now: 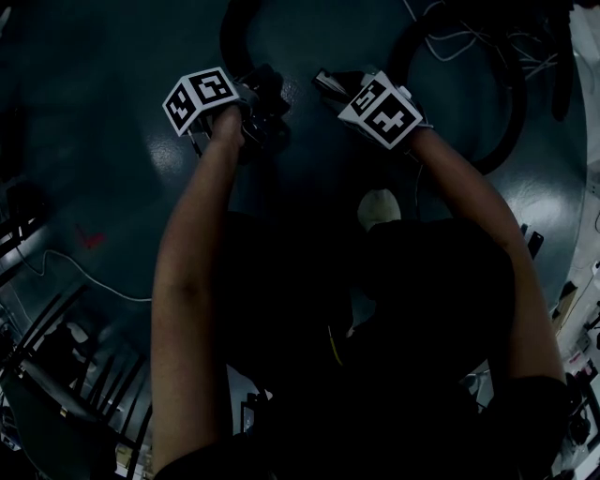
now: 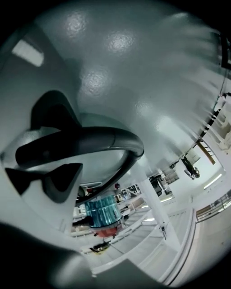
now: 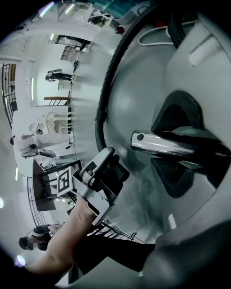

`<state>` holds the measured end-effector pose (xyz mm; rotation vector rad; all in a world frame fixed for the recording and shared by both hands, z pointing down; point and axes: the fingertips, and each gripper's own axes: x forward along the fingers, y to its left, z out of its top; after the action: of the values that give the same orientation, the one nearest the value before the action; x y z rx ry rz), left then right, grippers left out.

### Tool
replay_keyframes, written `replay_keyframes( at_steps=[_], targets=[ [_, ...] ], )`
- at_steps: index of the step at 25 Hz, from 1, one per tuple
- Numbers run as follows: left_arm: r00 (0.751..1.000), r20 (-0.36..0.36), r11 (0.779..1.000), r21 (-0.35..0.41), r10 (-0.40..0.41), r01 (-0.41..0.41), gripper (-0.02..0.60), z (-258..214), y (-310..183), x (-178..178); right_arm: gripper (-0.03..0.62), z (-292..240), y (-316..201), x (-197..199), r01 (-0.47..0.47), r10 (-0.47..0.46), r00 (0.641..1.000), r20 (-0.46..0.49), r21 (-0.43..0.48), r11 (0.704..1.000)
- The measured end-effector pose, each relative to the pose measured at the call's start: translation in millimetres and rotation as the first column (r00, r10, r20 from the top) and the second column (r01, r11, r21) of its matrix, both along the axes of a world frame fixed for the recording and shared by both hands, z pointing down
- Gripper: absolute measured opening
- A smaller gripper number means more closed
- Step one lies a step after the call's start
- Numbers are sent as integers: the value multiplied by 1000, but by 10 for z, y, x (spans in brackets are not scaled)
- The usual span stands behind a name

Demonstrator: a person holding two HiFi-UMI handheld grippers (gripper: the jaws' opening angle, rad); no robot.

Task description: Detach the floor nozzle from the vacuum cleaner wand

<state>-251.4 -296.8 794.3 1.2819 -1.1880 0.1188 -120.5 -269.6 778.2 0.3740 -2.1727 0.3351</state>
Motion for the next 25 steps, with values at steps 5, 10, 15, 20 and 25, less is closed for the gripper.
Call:
replay_keyframes(
  at_steps=[5, 10, 15, 20, 25],
  targets=[
    [992, 122, 1000, 14, 11, -13, 296, -32, -3, -129, 198, 35, 46, -66, 41, -40, 999, -29, 48, 998],
    [953, 303, 997, 61, 33, -54, 364, -145, 20, -397, 310, -19, 14, -202, 15, -16, 1000, 6, 53, 998],
    [856, 506, 955, 188, 107, -231, 337, -455, -117, -447, 299, -140, -97, -249, -50, 47, 997, 64, 49, 998],
    [893, 423, 882, 349, 154, -317, 12, -670, -148, -201, 125, -248, -182, -248, -113, 103, 988, 111, 93, 989],
    [904, 399, 850, 414, 152, -326, 11, -807, -167, -141, -2, -420, -294, -254, -187, 165, 973, 164, 132, 973]
  ],
)
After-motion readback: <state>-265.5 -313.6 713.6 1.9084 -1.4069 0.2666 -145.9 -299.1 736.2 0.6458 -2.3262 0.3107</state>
